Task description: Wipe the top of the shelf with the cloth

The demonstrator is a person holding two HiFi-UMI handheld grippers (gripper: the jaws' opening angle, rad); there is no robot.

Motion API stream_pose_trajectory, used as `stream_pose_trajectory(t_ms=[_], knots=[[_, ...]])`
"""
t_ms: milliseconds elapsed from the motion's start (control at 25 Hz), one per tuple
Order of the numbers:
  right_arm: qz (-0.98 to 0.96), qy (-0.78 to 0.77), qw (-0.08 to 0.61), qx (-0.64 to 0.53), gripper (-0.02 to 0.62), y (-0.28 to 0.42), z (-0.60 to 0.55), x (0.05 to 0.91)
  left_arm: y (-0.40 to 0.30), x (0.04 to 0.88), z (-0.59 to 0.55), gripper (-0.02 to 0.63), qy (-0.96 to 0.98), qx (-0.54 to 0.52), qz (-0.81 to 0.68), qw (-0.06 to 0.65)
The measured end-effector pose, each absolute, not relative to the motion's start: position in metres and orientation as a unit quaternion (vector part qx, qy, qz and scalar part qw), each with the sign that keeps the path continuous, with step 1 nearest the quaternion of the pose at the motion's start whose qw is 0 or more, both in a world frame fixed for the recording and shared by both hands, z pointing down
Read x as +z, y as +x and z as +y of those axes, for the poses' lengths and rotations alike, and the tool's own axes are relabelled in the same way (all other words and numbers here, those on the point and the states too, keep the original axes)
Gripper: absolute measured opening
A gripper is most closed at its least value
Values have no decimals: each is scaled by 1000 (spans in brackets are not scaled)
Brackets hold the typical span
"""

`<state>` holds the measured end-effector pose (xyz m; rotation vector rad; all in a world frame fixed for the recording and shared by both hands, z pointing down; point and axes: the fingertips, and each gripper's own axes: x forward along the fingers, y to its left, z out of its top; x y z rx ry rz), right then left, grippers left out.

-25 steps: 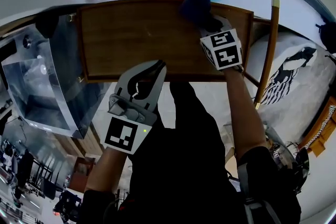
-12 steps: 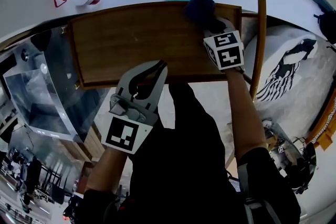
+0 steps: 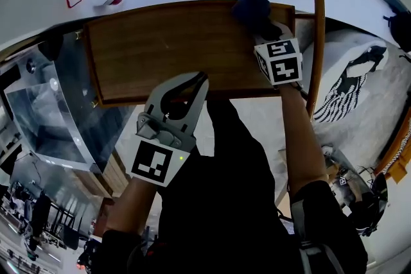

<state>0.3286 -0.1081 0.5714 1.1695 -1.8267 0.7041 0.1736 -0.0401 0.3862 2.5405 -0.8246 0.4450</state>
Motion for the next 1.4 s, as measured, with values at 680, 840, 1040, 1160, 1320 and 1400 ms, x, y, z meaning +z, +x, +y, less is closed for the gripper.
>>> stream_pose_trajectory(t_ms=[680, 840, 1040, 1160, 1320, 1400], knots=[[-797, 368, 423, 224, 54, 119, -101, 546, 13, 380, -23, 26, 886, 135, -381, 227], [-812, 338, 422, 218, 54, 56, -97, 548, -36, 385, -15, 26, 872, 130, -408, 238], [-831, 303, 414, 215, 54, -23, -89, 547, -86, 386, -7, 26, 862, 124, -427, 243], [-839, 282, 415, 212, 54, -60, -82, 550, -111, 389, -1, 27, 856, 123, -437, 247], [-844, 262, 417, 211, 54, -99, -75, 554, -136, 392, 6, 26, 852, 122, -443, 251], [-846, 253, 420, 209, 54, -113, -71, 557, -144, 394, 10, 26, 852, 120, -443, 254]])
